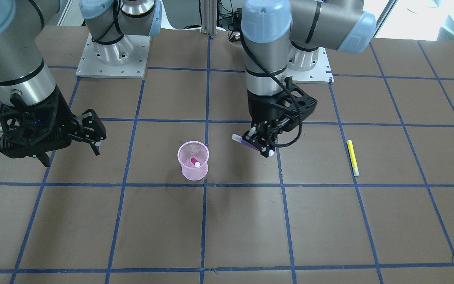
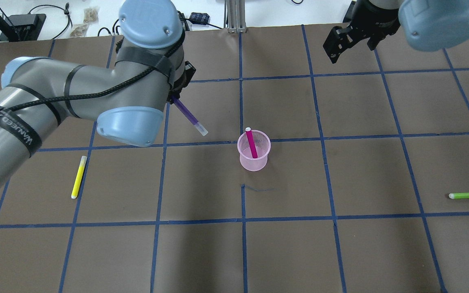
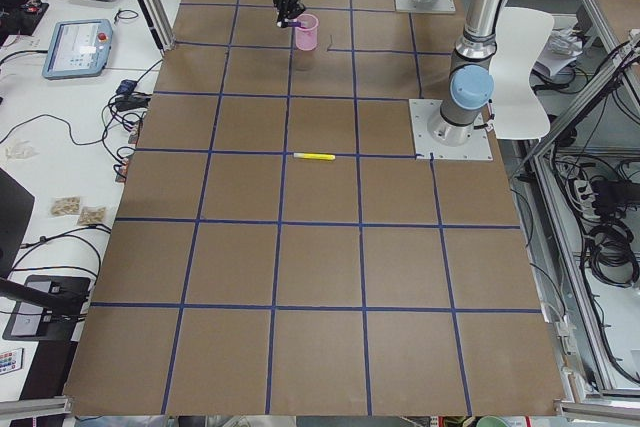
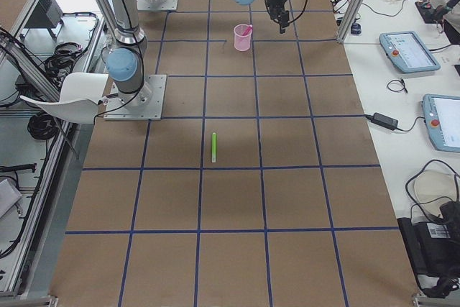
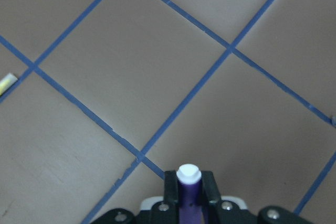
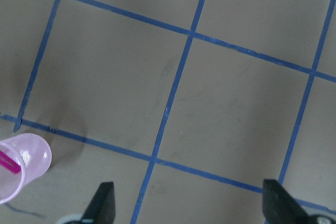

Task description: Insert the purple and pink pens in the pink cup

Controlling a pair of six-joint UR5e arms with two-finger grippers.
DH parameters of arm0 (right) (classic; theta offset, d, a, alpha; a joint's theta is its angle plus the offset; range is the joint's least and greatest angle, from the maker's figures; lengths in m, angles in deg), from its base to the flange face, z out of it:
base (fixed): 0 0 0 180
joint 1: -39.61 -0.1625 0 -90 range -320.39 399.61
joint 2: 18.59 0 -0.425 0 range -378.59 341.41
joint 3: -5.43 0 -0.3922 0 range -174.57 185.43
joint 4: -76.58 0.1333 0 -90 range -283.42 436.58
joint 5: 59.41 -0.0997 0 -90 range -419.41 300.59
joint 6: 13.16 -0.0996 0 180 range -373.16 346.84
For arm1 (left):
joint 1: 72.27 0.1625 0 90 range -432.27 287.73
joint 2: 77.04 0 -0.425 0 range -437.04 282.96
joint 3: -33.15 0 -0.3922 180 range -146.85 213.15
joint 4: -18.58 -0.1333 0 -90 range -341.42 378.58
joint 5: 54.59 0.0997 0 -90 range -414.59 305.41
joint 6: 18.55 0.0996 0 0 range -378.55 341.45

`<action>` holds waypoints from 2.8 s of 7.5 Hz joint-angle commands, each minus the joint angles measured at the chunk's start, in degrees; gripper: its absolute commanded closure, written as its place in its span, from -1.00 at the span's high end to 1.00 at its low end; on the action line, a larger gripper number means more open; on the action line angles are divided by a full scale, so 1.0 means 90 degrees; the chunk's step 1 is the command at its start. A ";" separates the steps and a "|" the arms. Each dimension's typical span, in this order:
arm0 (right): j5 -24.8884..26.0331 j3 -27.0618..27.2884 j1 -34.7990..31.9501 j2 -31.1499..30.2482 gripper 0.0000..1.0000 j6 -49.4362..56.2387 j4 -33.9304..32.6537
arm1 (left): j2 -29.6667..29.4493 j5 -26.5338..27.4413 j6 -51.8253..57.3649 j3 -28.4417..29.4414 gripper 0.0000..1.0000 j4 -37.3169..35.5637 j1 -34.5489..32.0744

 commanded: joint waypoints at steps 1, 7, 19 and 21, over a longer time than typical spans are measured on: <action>-0.0198 -0.0194 0.0084 -0.0056 1.00 -0.0163 0.1228 | -0.0159 0.0177 -0.1199 -0.0005 -1.00 -0.0120 -0.0670; -0.0140 0.0108 -0.0072 -0.0272 1.00 -0.0859 0.1300 | -0.1029 0.1682 -0.2362 0.0093 -1.00 -0.0773 -0.1541; 0.0036 0.0128 -0.0043 -0.0262 1.00 -0.0791 0.1271 | -0.0846 0.0195 0.0515 0.0239 1.00 -0.0575 -0.1050; 0.0026 0.0128 -0.0013 -0.0262 1.00 -0.0791 0.1261 | -0.0387 -0.0890 0.3837 0.0559 1.00 0.0208 -0.0032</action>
